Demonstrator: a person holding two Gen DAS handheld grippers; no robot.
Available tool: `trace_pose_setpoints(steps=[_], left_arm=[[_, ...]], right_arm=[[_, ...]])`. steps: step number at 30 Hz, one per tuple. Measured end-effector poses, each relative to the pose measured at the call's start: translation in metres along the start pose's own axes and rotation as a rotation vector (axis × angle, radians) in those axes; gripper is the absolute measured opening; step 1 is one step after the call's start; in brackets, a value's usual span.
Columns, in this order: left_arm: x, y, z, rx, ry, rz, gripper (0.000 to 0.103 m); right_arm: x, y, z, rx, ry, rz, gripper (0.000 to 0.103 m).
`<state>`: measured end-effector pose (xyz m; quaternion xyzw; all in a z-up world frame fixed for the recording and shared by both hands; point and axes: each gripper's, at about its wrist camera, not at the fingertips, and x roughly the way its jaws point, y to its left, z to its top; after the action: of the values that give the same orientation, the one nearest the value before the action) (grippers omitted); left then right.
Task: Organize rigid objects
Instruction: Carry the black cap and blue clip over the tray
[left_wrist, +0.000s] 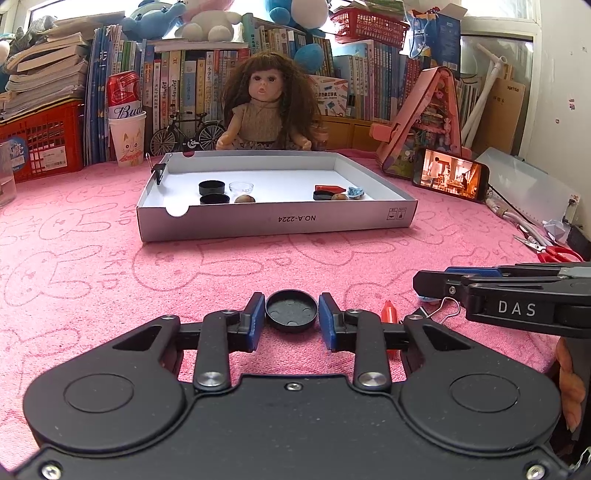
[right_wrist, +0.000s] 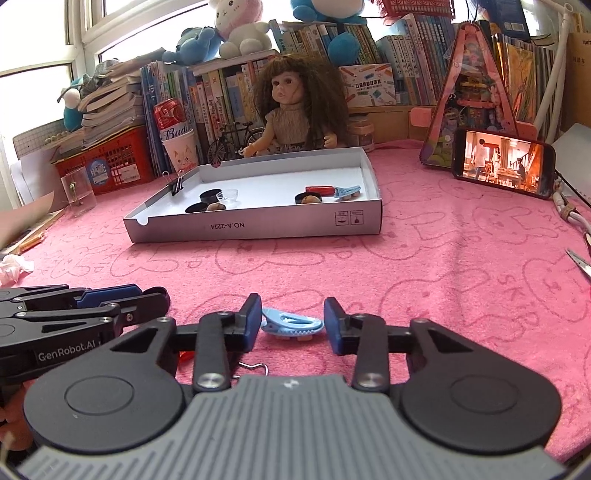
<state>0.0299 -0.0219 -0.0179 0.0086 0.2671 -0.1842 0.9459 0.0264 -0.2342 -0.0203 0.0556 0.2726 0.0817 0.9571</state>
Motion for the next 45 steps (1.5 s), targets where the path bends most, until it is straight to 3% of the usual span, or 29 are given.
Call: trace_pose_setpoints(steps=[24, 45], left_arm=[[0.001, 0.013, 0.016, -0.044, -0.032, 0.036, 0.029], [0.014, 0.021, 0.044, -0.086, -0.071, 0.056, 0.029]], right_arm=[[-0.002, -0.012, 0.016, 0.0, -0.077, -0.051, 0.042], [0.011, -0.009, 0.039, 0.0, -0.118, -0.039, 0.042]])
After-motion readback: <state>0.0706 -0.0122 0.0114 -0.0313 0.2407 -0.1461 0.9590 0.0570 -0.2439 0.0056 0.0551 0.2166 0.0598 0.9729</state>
